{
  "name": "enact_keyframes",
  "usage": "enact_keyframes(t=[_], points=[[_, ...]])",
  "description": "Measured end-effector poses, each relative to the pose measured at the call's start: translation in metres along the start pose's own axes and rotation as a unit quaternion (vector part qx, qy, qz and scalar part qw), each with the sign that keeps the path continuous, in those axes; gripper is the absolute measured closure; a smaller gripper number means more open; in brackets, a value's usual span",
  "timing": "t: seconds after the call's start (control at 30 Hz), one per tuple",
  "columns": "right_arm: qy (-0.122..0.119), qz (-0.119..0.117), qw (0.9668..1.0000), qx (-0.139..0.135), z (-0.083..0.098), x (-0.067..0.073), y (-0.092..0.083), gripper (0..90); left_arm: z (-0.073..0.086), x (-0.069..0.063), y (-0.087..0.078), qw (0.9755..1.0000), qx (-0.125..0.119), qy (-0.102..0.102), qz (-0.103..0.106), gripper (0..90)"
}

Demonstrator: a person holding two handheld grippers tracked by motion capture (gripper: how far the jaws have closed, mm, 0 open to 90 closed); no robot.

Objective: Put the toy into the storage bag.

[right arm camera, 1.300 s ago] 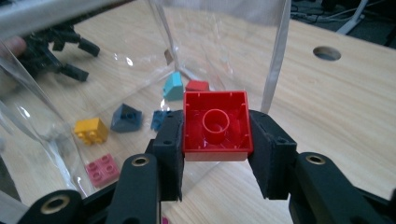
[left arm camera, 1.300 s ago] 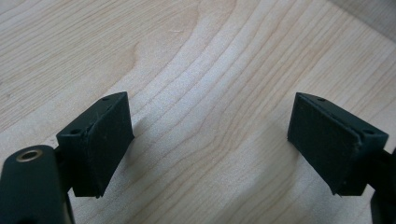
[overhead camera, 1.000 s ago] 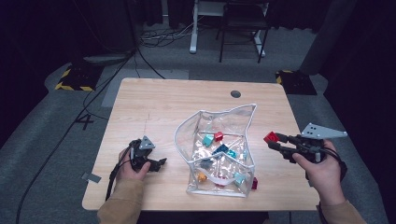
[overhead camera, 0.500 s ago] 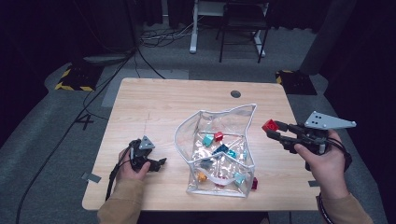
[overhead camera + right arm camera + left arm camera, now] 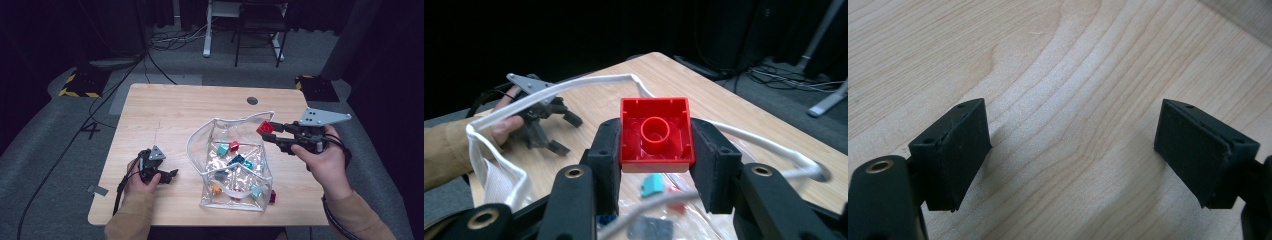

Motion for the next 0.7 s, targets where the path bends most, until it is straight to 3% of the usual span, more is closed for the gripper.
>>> enact_keyframes(t=[0.4,0.7], points=[[-0.011,-0.032,0.9993,0.015,-0.018,0.013,0.035,59.4,0.0,0.0,0.0,1.0,-0.001,0.002,0.001,14.8],[-0.011,-0.056,0.9978,0.035,-0.017,0.019,0.06,59.4,0.0,0.0,0.0,1.0,-0.001,0.002,0.001,14.8]])
Point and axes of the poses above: each handheld gripper's, and its own axes: y roughly forward along the jaws, z roughly out of its underside, x roughly to its left, the point moved 2 cm from there along y, roughly forward along the jaws, and after that the axes turned 1 degree about y, right-handed, at the moved point
